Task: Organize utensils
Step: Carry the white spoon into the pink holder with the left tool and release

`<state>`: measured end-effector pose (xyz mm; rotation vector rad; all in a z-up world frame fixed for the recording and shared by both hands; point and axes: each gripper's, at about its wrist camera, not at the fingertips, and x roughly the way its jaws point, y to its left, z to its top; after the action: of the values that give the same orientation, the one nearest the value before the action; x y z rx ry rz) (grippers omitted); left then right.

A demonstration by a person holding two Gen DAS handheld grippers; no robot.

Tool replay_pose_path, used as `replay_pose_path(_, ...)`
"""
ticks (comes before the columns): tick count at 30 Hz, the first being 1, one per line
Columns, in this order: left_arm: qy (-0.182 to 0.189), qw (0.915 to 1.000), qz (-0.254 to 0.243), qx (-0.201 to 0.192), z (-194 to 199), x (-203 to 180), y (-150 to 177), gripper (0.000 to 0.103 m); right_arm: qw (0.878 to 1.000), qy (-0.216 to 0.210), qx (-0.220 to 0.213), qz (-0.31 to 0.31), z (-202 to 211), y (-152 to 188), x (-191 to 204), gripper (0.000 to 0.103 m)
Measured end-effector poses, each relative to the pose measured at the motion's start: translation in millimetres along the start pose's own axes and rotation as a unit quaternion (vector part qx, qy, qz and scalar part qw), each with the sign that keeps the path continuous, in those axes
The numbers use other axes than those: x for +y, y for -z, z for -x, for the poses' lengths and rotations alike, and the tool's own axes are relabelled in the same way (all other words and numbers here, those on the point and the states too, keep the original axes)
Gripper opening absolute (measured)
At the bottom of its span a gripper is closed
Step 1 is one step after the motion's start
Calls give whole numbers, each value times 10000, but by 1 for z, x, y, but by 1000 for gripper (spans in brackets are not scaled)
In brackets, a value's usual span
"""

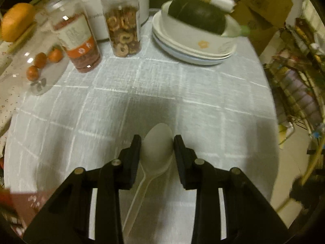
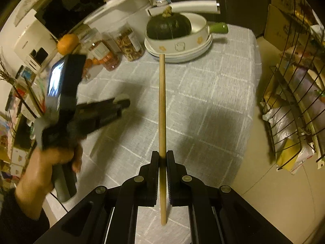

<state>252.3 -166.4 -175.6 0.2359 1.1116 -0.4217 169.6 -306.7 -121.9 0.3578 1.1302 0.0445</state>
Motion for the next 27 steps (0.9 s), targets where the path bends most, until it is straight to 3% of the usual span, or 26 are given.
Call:
replay_pose_path(8,374,9966,92,-722,84,10,21,35,9989,-62,-462,89,36,2,18,7)
replay_pose_path(14,675,9885,218,-1333,135,19,40,35,9962,25,-774,389,57,7,42,7)
replay_pose_path(21,812,9679,673,-2281,192,57,50,35,9930,-117,-1045,538,78,10,65,7)
replay_pose_path(27,912,9461,941,-2963,205,97,56,35,9914,-288,-1130,587,82,9,85,7)
